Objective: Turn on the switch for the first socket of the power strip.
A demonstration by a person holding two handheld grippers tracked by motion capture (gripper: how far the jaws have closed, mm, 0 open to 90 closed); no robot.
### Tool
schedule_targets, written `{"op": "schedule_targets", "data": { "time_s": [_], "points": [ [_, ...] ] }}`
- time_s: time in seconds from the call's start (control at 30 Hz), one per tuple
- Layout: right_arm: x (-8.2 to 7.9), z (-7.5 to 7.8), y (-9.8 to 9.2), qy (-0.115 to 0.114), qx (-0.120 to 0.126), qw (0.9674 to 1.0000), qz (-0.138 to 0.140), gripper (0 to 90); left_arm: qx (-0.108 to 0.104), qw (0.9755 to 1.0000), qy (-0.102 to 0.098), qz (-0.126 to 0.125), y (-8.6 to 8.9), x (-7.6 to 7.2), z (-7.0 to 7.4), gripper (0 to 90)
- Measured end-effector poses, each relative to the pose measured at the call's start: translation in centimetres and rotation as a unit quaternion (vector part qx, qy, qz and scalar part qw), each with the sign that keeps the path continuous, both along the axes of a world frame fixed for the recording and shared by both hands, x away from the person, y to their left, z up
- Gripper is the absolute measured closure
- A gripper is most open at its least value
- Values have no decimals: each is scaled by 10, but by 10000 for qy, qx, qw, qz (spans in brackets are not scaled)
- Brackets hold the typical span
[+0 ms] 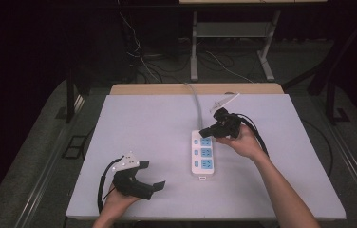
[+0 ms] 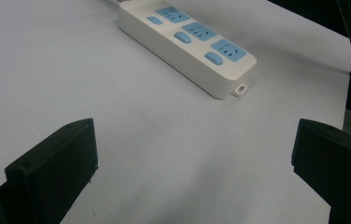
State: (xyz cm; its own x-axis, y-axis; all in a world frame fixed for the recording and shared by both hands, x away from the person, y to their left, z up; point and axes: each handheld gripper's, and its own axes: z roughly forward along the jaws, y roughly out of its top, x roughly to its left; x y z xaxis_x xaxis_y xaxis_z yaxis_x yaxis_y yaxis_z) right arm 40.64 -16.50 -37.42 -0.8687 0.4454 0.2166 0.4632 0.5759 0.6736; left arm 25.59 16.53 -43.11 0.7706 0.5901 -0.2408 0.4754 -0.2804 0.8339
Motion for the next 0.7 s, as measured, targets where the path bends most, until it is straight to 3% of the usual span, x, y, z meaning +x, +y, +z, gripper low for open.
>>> {"op": "schedule_targets", "data": {
  "time_s": [0.23,0.3,0.63,0.7],
  "points": [
    [-8,11,-15,-46,75,9999,-124,894,-18,10000,-14,10,0,-1,0,0],
    [-10,13,-20,-36,129,9997,-203,845,-28,10000,-14,25,0,-1,0,0],
    [-26,17,-48,-60,476,9952,-851,333,-50,10000,-12,43,1,-1,1,0],
    [-31,17,-55,-44,537,9932,-1034,129,-52,10000,-11,46,0,-1,0,0]
  ]
}}
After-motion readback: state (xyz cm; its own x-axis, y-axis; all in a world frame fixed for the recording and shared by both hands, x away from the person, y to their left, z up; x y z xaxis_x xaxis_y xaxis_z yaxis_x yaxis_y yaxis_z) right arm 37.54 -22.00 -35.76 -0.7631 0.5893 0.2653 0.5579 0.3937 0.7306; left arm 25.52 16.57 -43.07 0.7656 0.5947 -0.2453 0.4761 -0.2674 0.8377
